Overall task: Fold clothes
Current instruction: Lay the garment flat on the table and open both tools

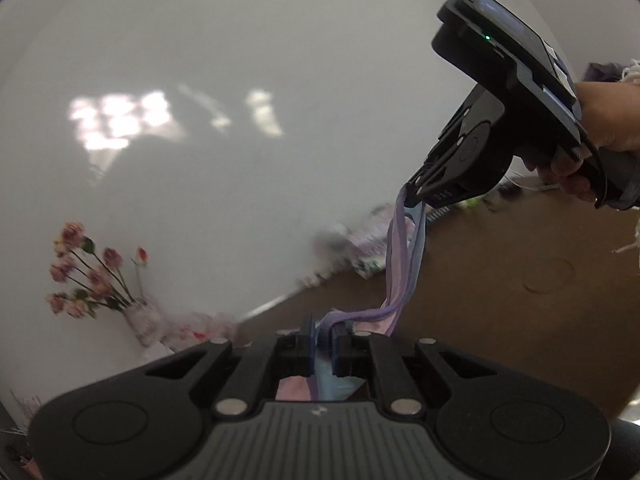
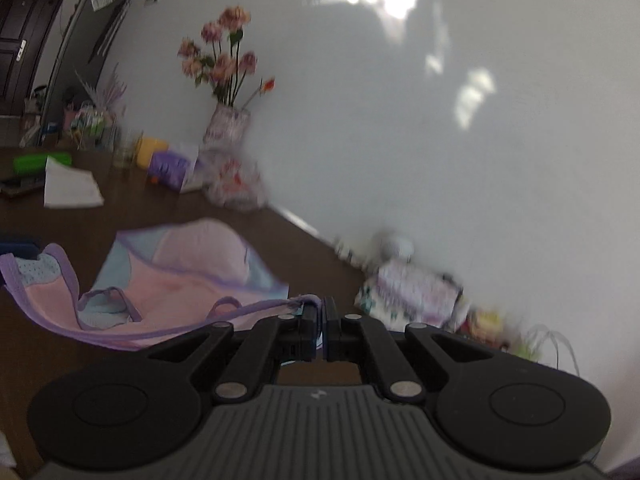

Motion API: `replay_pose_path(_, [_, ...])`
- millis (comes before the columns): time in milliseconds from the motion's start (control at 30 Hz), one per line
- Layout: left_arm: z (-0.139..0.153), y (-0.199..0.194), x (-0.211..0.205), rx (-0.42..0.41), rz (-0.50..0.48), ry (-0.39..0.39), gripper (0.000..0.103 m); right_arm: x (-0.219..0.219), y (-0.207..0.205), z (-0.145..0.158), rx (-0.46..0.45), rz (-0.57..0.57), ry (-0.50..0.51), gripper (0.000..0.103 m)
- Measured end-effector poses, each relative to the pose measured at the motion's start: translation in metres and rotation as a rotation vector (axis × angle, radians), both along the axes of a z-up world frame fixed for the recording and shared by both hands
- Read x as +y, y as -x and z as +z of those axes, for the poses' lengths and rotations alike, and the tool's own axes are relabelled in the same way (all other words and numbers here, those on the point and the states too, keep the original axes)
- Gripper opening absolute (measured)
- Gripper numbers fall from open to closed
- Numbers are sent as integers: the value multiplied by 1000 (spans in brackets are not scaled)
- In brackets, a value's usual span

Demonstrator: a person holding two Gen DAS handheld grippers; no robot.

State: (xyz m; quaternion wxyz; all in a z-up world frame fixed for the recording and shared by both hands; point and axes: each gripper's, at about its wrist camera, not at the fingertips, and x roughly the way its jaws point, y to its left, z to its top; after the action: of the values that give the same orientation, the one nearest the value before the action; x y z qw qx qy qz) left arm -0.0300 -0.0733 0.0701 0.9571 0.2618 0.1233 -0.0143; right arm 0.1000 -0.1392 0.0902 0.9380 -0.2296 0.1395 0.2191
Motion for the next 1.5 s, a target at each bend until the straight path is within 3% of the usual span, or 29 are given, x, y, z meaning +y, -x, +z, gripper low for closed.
replay_pose_path(133, [-37, 10, -26, 112, -25, 35, 8, -31, 31, -48, 92, -75, 29, 1])
replay_pose_path(300, [-55, 14, -40, 212, -80, 62, 10, -61, 43, -65, 162, -160, -2, 1])
replay_pose_path(333, [-57, 15, -42, 237, -97, 74, 17, -66, 43, -70, 178, -176, -5, 1])
replay_pose_path(433, [-54, 16, -44, 299, -151, 116, 49, -77, 44, -77, 223, -202, -9, 6])
replay_pose_path(467, [-51, 16, -44, 312, -172, 129, 54, -80, 45, -79, 240, -207, -8, 9])
replay_pose_path(500, [-48, 15, -44, 333, -199, 140, 56, -82, 46, -79, 256, -212, -4, 16])
replay_pose_path(533, [-44, 13, -43, 357, -228, 150, 63, -85, 47, -80, 271, -216, 0, 30])
replay_pose_path(567, [-40, 13, -43, 381, -254, 163, 72, -88, 48, -79, 288, -223, 1, 37])
replay_pose_path(633, [-34, 15, -41, 413, -306, 188, 79, -98, 49, -77, 339, -235, -13, 48])
replay_pose_path(733, [-29, 15, -40, 458, -364, 197, 83, -117, 49, -72, 428, -267, -61, 55])
replay_pose_path(867, [-19, 11, -29, 484, -404, 257, 83, -146, 49, -61, 549, -273, -239, 55])
replay_pose_path(1000, [-14, -12, -17, 542, -335, 313, 84, -142, 44, -54, 528, -241, -335, 55])
replay_pose_path(1100, [-24, -30, -10, 654, -286, 360, 77, -125, 27, -62, 536, -232, -306, 52])
replay_pose_path(1133, [-28, -34, -7, 689, -280, 381, 67, -120, 21, -66, 549, -235, -298, 49])
replay_pose_path(1167, [-32, -38, -5, 721, -277, 400, 50, -116, 15, -70, 562, -238, -289, 46])
replay_pose_path(1200, [-36, -42, -2, 753, -274, 419, 40, -112, 10, -74, 576, -241, -281, 38])
replay_pose_path(1233, [-40, -46, 1, 781, -273, 441, 20, -110, 7, -77, 589, -246, -273, 22])
replay_pose_path(1267, [-44, -49, 3, 804, -274, 460, 3, -109, 5, -79, 593, -250, -262, 14])
replay_pose_path(1300, [-46, -51, 4, 816, -283, 472, 2, -108, 4, -80, 596, -254, -250, 6])
replay_pose_path(1500, [-46, -51, -4, 818, -362, 491, 6, -111, -7, -83, 560, -317, -171, 5])
